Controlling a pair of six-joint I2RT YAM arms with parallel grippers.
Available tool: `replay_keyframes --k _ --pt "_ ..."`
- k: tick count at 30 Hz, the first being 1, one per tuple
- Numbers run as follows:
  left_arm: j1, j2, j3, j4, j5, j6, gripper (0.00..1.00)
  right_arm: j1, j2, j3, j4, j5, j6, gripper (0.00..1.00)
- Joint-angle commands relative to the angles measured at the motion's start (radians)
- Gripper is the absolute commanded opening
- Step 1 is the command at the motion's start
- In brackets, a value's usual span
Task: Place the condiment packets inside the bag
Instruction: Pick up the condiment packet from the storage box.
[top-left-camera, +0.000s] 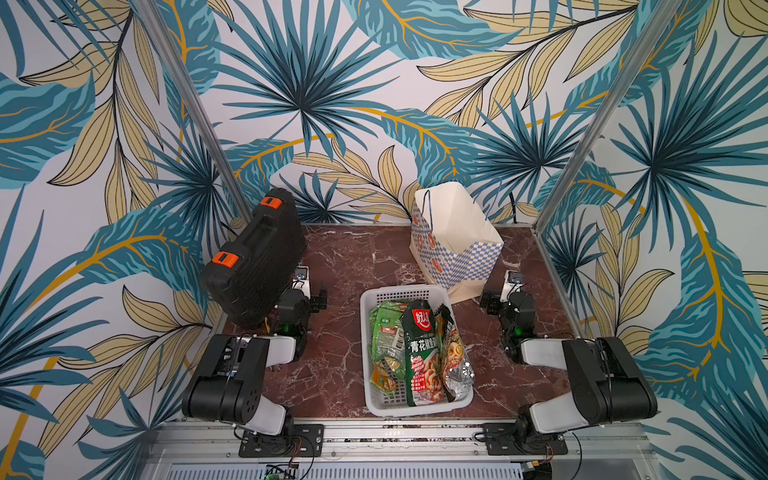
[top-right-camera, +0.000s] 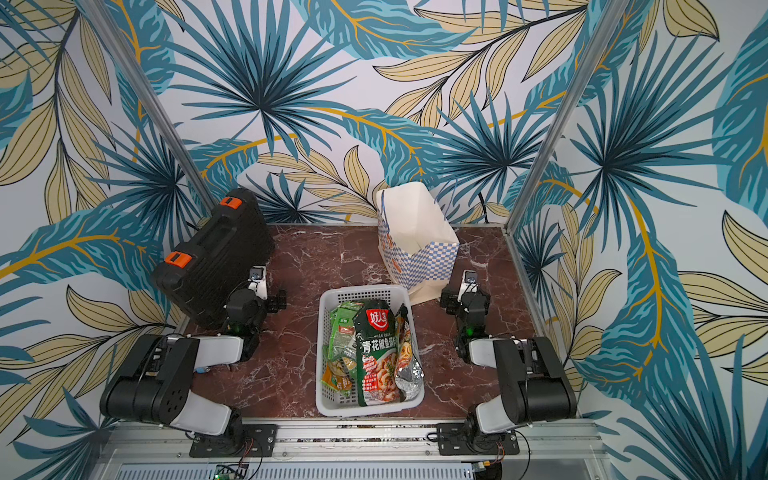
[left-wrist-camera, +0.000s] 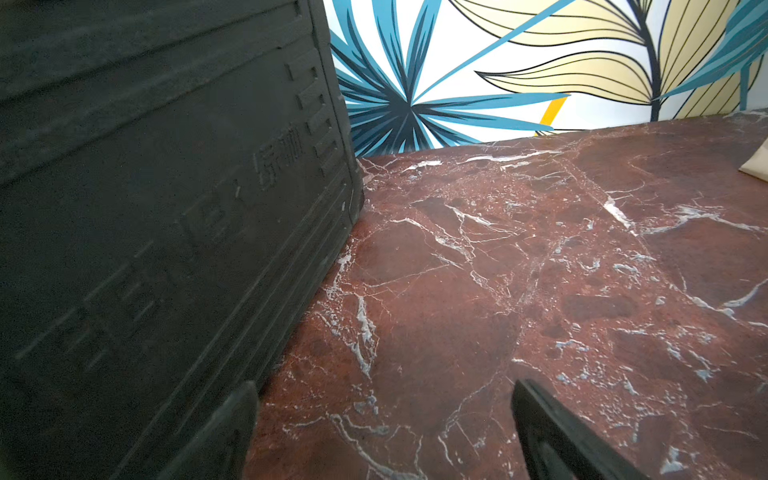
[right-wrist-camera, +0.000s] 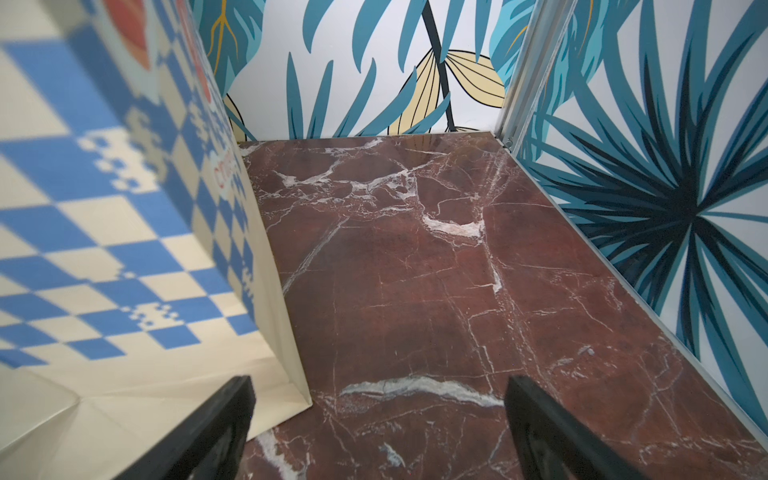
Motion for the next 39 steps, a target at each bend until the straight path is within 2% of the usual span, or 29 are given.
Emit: replay_keyframes --k 1,4,6,12,16,19,21,23,27,29,32,33,36,39 --pt "-0.032 -0.092 0.035 -0.115 -0.068 0.020 1.00 0.016 -0.104 0.056 -0.176 0.041 0.004 0.99" --pt "-0.062 -0.180 0.054 -0.196 -0.082 0.049 1.00 0.015 -0.196 0.135 -0.418 0.013 0.025 1.00" --pt "-0.075 -0.244 0.067 -0.245 -0.087 0.019 1.00 0.015 -0.258 0.163 -0.508 -0.012 0.059 1.00" --pt "-0.089 -0.413 0.103 -0.425 0.065 -0.214 1.00 0.015 -0.450 0.331 -0.962 -0.081 0.260 1.00" --pt "-0.092 -0.509 0.094 -0.502 0.205 -0.423 1.00 0.015 -0.578 0.371 -1.161 -0.184 0.334 1.00" --pt "-0.100 -0.567 0.101 -0.601 0.268 -0.532 1.00 0.015 -0.637 0.394 -1.295 -0.186 0.403 0.99" --pt "-0.102 -0.590 0.101 -0.622 0.334 -0.542 1.00 0.015 -0.676 0.406 -1.380 -0.170 0.456 1.00" --pt "-0.102 -0.611 0.126 -0.688 0.422 -0.503 1.00 0.015 -0.713 0.405 -1.400 -0.252 0.453 1.00" --pt "-0.102 -0.688 0.130 -0.691 0.537 -0.484 1.00 0.015 -0.728 0.429 -1.472 -0.425 0.466 0.99" --pt "-0.102 -0.741 0.104 -0.703 0.502 -0.504 1.00 0.022 -0.732 0.420 -1.480 -0.516 0.490 0.96" --pt "-0.100 -0.816 0.036 -0.781 0.251 -0.693 1.00 0.081 -0.759 0.422 -1.517 -0.520 0.507 0.93" --pt "-0.091 -0.831 -0.007 -0.733 0.240 -0.727 1.00 0.112 -0.772 0.428 -1.535 -0.498 0.510 0.93" --pt "-0.072 -0.845 -0.069 -0.610 0.304 -0.736 1.00 0.188 -0.781 0.445 -1.562 -0.476 0.516 0.91" --pt "-0.072 -0.825 -0.051 -0.639 0.325 -0.715 1.00 0.278 -0.749 0.447 -1.577 -0.426 0.529 0.86"
